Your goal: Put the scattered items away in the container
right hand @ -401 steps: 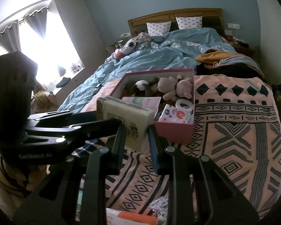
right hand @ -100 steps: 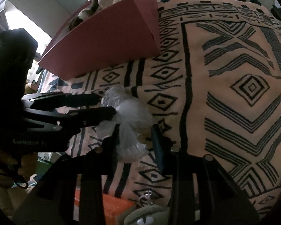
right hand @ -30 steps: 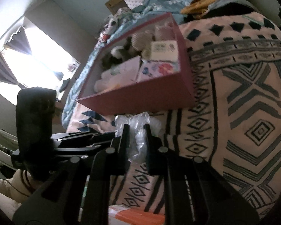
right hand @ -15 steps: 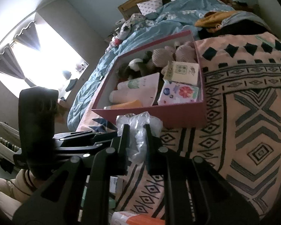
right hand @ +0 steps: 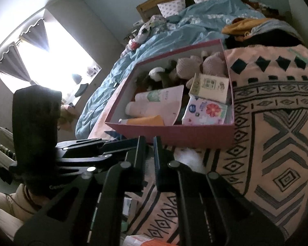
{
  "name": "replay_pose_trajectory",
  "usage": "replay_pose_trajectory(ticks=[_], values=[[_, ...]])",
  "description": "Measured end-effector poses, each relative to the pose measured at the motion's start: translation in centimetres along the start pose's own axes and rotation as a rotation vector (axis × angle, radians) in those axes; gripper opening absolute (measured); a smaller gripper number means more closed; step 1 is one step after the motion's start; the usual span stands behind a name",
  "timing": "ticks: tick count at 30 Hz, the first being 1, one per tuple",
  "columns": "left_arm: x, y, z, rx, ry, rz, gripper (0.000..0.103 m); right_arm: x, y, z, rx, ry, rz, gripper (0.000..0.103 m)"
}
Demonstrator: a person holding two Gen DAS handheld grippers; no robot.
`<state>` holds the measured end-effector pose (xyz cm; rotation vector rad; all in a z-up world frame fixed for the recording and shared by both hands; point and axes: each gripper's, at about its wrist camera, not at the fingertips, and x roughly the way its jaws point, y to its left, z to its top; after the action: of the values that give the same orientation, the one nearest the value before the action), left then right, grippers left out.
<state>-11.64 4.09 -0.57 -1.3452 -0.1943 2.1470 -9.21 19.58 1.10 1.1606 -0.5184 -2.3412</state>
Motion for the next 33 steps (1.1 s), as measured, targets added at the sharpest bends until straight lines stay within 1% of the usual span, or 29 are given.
replay_pose_trajectory(ticks=[3, 4, 6, 7, 8, 9, 11, 13, 15, 16, 17, 19, 21, 22, 23, 24, 25, 26, 27, 29, 30, 33], values=[[1.2, 0.8, -0.8, -0.016, 0.043, 0.018, 0.025, 0.7, -1.1, -0.7, 0.021, 0.028, -0.041, 0.009], [1.6, 1.0, -1.2, -0.018, 0.057, 0.025, 0.026, 0.9, -1.7, -1.0, 0.036, 0.037, -0.059, 0.011], [2.5, 1.3, -1.9, -0.023, 0.091, 0.030, 0.028, 1.1, -2.9, -1.6, 0.071, 0.059, -0.074, 0.017], [2.9, 1.3, -2.3, -0.026, 0.106, 0.030, 0.031, 1.2, -3.4, -1.9, 0.078, 0.067, -0.092, 0.020], [3.5, 1.3, -2.8, -0.026, 0.133, 0.021, 0.035, 1.2, -3.7, -2.2, 0.079, 0.076, -0.116, 0.024], [4.0, 1.2, -3.1, -0.025, 0.152, 0.018, 0.037, 1.4, -4.2, -2.6, 0.080, 0.094, -0.137, 0.026], [4.8, 0.8, -3.8, -0.024, 0.185, 0.011, 0.047, 1.8, -5.4, -3.7, 0.119, 0.132, -0.156, 0.032], [5.3, 0.3, -4.4, -0.022, 0.203, -0.010, 0.050, 2.0, -6.4, -4.6, 0.151, 0.153, -0.175, 0.033], [5.4, -0.8, -4.7, -0.002, 0.205, -0.026, 0.061, 2.0, -7.2, -5.4, 0.184, 0.159, -0.179, 0.033], [5.4, -1.1, -4.8, 0.006, 0.201, -0.027, 0.071, 1.9, -7.6, -5.7, 0.201, 0.159, -0.178, 0.033], [5.4, -1.6, -4.9, 0.022, 0.197, -0.025, 0.075, 1.8, -7.9, -6.0, 0.211, 0.159, -0.181, 0.033], [5.8, -2.5, -5.1, 0.062, 0.197, -0.006, 0.075, 1.5, -8.3, -6.4, 0.226, 0.160, -0.187, 0.033], [6.7, -3.0, -5.2, 0.079, 0.202, 0.004, 0.073, 1.3, -8.5, -6.6, 0.236, 0.160, -0.190, 0.034], [7.0, -2.9, -5.1, 0.079, 0.209, 0.005, 0.071, 1.3, -8.5, -6.7, 0.238, 0.159, -0.191, 0.034], [7.4, -2.9, -5.1, 0.081, 0.215, 0.004, 0.061, 1.2, -8.6, -6.7, 0.240, 0.157, -0.192, 0.034], [7.9, -2.9, -5.3, 0.085, 0.225, 0.007, 0.055, 1.2, -8.6, -6.7, 0.241, 0.156, -0.192, 0.035], [8.3, -2.7, -5.3, 0.083, 0.236, 0.008, 0.040, 1.2, -8.6, -6.8, 0.242, 0.157, -0.189, 0.036], [8.7, -2.6, -5.5, 0.073, 0.252, 0.002, 0.034, 1.2, -8.6, -6.9, 0.243, 0.160, -0.187, 0.037], [8.8, -2.2, -5.6, 0.053, 0.253, -0.022, 0.032, 1.3, -8.6, -7.0, 0.245, 0.164, -0.185, 0.037], [8.4, -1.8, -5.6, 0.038, 0.229, -0.026, 0.025, 1.7, -8.6, -7.3, 0.246, 0.174, -0.179, 0.038], [8.1, -1.3, -5.5, 0.024, 0.213, -0.024, 0.024, 1.9, -8.7, -7.4, 0.247, 0.179, -0.178, 0.038], [7.6, 0.2, -5.2, -0.034, 0.199, -0.028, 0.021, 2.3, -8.8, -7.8, 0.256, 0.189, -0.166, 0.038]])
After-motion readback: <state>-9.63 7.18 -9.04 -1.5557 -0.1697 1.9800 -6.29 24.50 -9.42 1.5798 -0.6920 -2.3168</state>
